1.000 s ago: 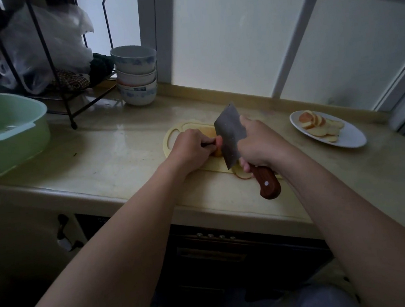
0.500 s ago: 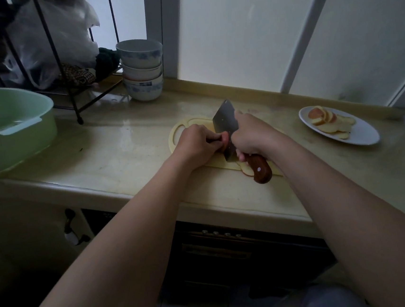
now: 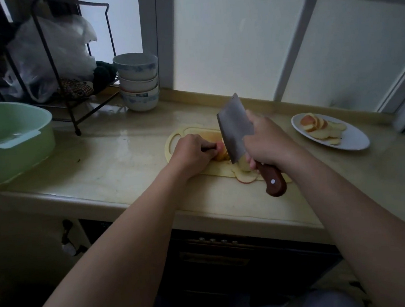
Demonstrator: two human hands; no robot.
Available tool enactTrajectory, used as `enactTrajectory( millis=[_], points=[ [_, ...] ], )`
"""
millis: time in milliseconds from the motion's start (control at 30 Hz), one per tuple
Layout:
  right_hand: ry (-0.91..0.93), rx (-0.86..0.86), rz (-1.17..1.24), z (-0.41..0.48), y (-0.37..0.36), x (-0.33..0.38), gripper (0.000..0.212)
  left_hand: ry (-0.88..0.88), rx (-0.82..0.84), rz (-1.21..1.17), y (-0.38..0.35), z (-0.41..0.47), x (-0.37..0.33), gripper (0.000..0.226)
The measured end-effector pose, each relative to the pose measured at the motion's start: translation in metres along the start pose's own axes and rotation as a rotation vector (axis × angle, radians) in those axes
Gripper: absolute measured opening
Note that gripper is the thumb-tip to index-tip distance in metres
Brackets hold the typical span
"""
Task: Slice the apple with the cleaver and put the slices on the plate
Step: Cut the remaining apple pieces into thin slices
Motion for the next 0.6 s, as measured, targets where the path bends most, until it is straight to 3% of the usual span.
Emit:
enactTrajectory(
  millis=[600],
  points=[
    [-0.002,-0.010,-0.028,-0.0003,-0.0046,0.0039,0.090,-0.007,0.022,0.051,-0.0022,0.0031,0.0044,0.023]
  ],
)
Point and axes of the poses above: each hand's wrist, its own z-axis towards the middle knuckle, its own y-axis out of the back of the hand, x = y × z, the point moved 3 cm from there along z, towards the middle knuckle, and after that the axes turned 15 degrees about -z, right-handed, at the moved point
